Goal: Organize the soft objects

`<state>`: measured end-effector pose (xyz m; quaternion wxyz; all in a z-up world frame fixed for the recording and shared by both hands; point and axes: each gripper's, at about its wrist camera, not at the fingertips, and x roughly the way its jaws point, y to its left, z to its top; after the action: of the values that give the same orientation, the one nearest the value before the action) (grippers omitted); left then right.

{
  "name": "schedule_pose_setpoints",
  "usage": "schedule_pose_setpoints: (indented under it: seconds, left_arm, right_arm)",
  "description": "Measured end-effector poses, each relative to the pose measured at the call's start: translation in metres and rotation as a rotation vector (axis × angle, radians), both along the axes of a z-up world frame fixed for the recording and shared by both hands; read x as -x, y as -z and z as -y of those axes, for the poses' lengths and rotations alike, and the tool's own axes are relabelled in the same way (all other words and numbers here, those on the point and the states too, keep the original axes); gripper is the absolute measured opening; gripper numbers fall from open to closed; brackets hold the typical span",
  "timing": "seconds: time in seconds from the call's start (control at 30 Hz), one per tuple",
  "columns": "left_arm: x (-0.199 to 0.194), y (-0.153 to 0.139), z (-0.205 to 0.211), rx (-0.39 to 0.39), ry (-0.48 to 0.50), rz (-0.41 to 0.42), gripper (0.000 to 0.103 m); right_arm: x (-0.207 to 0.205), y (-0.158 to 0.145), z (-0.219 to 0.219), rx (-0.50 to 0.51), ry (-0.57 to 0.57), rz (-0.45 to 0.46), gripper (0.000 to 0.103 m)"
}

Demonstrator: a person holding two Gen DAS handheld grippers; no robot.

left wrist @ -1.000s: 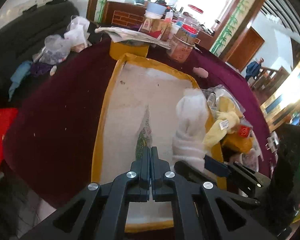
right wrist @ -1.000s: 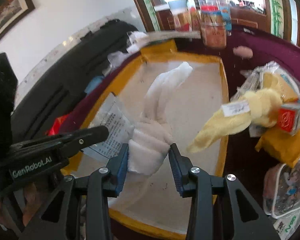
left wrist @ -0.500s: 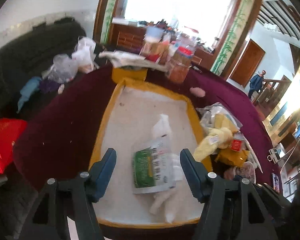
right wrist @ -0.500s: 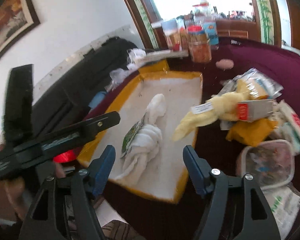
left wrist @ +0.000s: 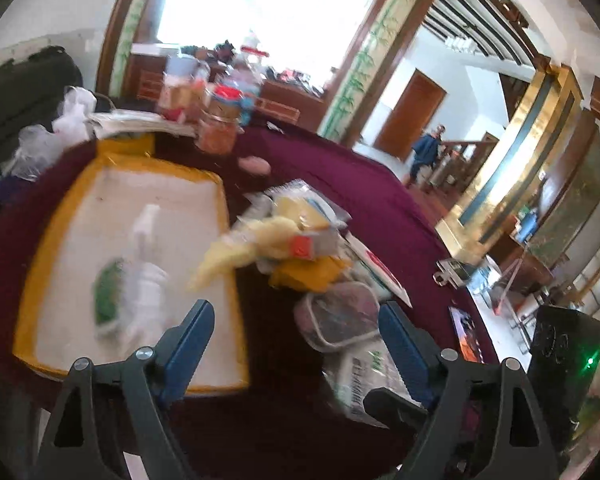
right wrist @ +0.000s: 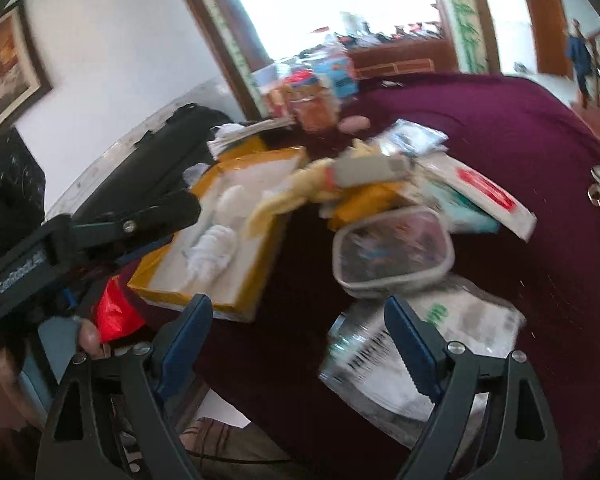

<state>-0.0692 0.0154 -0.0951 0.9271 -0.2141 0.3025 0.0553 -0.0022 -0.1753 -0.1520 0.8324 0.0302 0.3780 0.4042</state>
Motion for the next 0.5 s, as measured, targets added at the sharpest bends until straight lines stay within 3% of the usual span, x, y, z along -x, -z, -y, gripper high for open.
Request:
schedule_pose_setpoints:
  seconds: [0.07, 0.33, 0.5]
  left_arm:
    - [-0.005, 0.003, 0.006, 0.037, 0.022, -0.015, 0.087]
    - [-0.012, 0.013, 0.023, 0.021, 0.068, -0.055, 0.088]
    - [-0.012, 0.022, 0.027, 0.041, 0.08, -0.072, 0.088]
  right_arm:
    - [-0.001, 0.005, 0.01, 0.001, 0.019, -0.012, 0.087]
    - [-0.012, 0.016, 0.024, 0.018, 0.076, -0.056, 0.087]
    - [-0.013, 0.015, 0.027, 0.051, 0.087, -0.031, 0.087]
